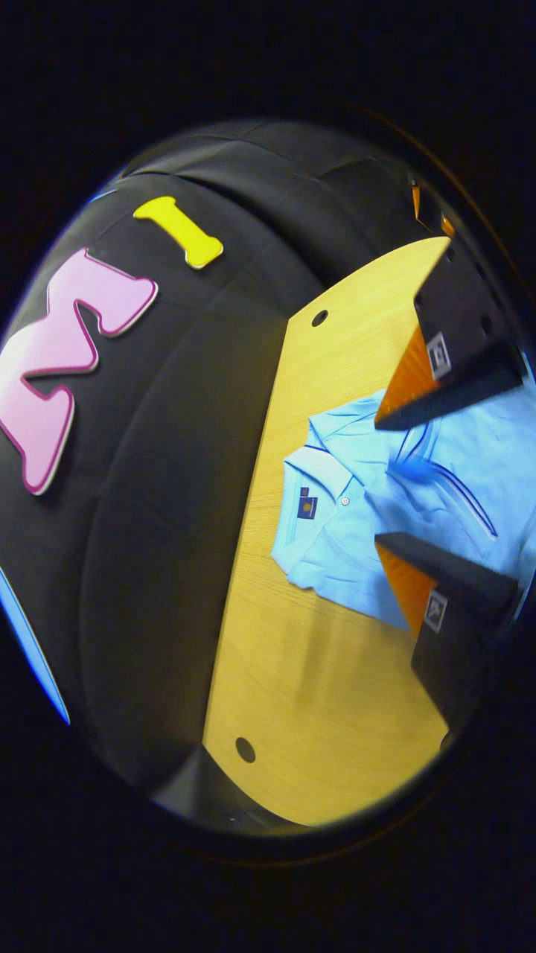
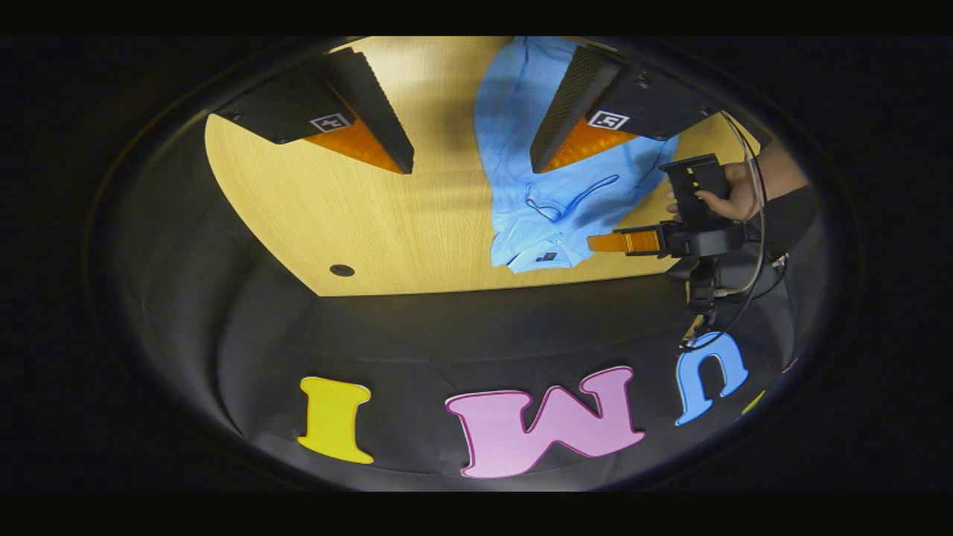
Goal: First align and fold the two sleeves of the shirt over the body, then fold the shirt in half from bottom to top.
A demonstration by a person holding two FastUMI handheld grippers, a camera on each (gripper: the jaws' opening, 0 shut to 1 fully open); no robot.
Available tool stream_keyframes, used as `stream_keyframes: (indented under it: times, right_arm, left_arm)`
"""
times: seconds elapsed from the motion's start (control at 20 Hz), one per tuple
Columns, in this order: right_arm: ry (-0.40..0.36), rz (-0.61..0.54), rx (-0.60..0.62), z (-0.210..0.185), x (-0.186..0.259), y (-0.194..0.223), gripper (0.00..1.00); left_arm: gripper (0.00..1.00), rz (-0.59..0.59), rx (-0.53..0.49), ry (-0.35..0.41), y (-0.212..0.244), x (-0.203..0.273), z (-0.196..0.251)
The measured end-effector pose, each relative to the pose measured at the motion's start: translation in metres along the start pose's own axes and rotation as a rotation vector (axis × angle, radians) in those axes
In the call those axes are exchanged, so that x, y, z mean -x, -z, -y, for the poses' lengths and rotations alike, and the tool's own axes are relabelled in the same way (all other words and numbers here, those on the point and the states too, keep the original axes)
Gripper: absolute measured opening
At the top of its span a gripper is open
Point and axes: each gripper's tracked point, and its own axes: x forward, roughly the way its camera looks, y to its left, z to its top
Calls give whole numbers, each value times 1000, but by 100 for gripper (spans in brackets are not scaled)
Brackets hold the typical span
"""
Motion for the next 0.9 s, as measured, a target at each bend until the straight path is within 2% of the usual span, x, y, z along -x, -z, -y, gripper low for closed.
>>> stream_keyframes:
  times: [0.05, 0.2, 0.45, 0.65, 0.9]
  right_arm:
    - [-2, 0, 3, -3, 6, 3, 99]
    - [-10, -5, 5, -18, 22, 15, 99]
    - [-10, -54, -13, -39, 60, 55, 99]
    - [-1, -95, -15, -51, 92, 94, 99]
    - [12, -158, -21, -63, 114, 151, 99]
  left_arm:
    - [97, 18, -37, -21, -1, 16, -7]
    - [97, 53, -140, -76, 3, 73, -25]
    - [97, 65, -155, -100, 38, 169, -33]
    - [97, 27, -166, -114, 98, 232, -39]
    - [97, -82, -153, -120, 190, 274, -38]
